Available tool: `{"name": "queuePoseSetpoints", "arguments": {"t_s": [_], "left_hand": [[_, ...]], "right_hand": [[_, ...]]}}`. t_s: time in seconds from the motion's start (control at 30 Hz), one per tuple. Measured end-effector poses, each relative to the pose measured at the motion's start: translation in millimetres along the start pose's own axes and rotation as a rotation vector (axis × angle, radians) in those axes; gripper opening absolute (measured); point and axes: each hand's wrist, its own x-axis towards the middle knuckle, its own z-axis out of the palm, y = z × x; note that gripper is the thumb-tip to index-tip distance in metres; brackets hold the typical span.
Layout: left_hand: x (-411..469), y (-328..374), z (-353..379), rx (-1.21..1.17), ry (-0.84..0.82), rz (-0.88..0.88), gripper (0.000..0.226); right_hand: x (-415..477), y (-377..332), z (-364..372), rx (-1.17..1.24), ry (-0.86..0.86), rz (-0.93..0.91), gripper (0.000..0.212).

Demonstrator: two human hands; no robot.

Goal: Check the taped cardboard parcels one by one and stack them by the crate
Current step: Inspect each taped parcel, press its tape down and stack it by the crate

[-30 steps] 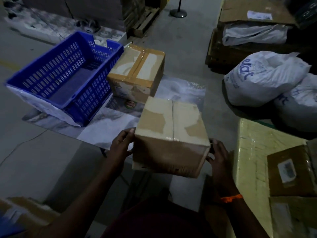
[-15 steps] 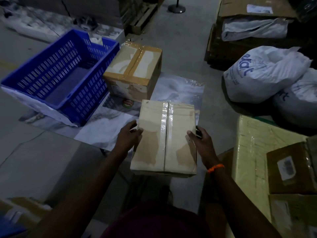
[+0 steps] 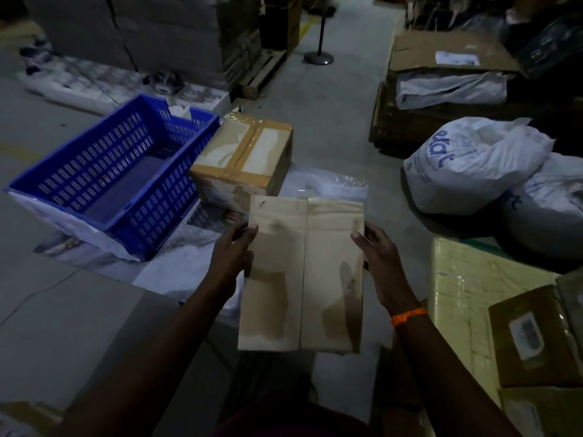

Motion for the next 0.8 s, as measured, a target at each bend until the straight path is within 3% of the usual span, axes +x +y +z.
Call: {"name": "queuePoseSetpoints", "arguments": {"t_s": [0.13, 0.23, 0.4, 0.5, 0.67, 0.8], "left_hand": [[-10, 27, 0, -0.115, 0.018, 0.044, 0.059], [-22, 24, -3, -0.086, 0.078, 0.079, 0.076], [-54, -3, -14, 0.063, 0.196, 0.117, 0.065], [-67, -14, -24, 0.073, 0.194, 0.088, 0.037], [-76, -12, -27, 0.08, 0.178, 0.078, 0.051], [-74, -3, -22, 0.105, 0.22, 0.08, 0.039]], "right_hand": [[-8, -21, 0, 0.184, 0.088, -0.044, 0.014], [-20, -24, 5, 0.185, 0.108, -0.043, 0.033], [-53, -8, 14, 0.014, 0.077, -0.08, 0.06], [-69, -3, 17, -0.053, 0.096, -0.1, 0.057], [-73, -7, 19, -0.127, 0.13, -0.114, 0.048], [-60, -14, 19, -0.191, 0.175, -0.15, 0.04]]}}
